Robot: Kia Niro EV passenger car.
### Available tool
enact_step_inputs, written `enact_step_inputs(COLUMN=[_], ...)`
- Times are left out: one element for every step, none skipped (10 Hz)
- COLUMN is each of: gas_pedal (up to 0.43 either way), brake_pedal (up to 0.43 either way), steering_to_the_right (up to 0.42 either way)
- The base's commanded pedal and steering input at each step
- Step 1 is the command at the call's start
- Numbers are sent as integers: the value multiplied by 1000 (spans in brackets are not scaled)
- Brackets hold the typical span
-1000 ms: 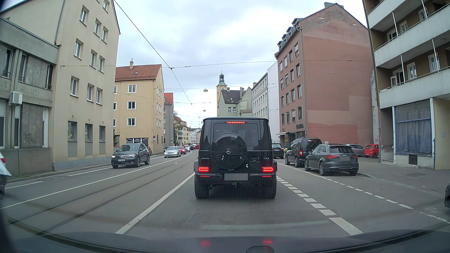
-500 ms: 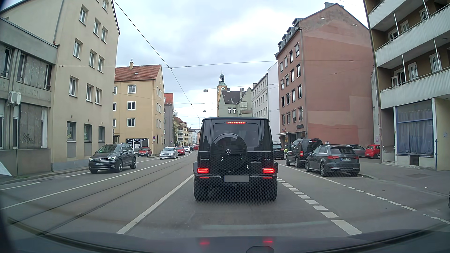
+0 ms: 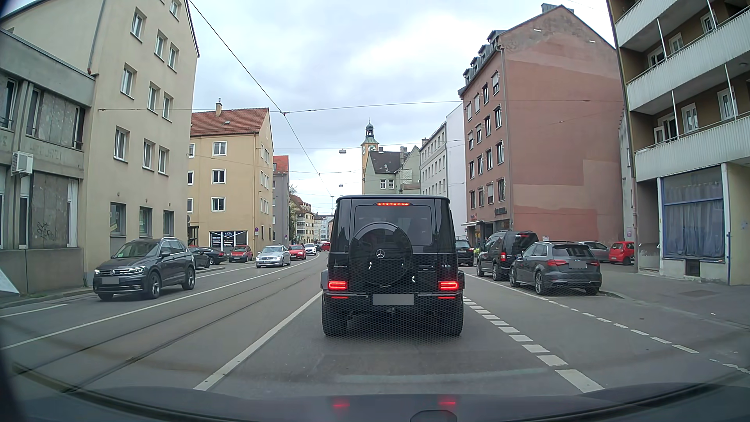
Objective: Follow the waypoints while adhering to traffic rules and regulations
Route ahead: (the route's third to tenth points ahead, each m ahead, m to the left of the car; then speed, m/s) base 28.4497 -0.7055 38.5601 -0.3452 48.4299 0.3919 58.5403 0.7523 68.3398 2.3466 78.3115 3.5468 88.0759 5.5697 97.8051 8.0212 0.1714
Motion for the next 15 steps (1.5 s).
enact_step_inputs(gas_pedal=[0,0,0,0,0,0,0,0,0,0,0,0,0,0,0], brake_pedal=[73,73,73,73,73,73,73,79,79,79,79,85,91,91,91], steering_to_the_right=[-9,-9,-9,-9,-9,-9,-9,-9,-9,-9,-9,-9,-9,-9,-9])
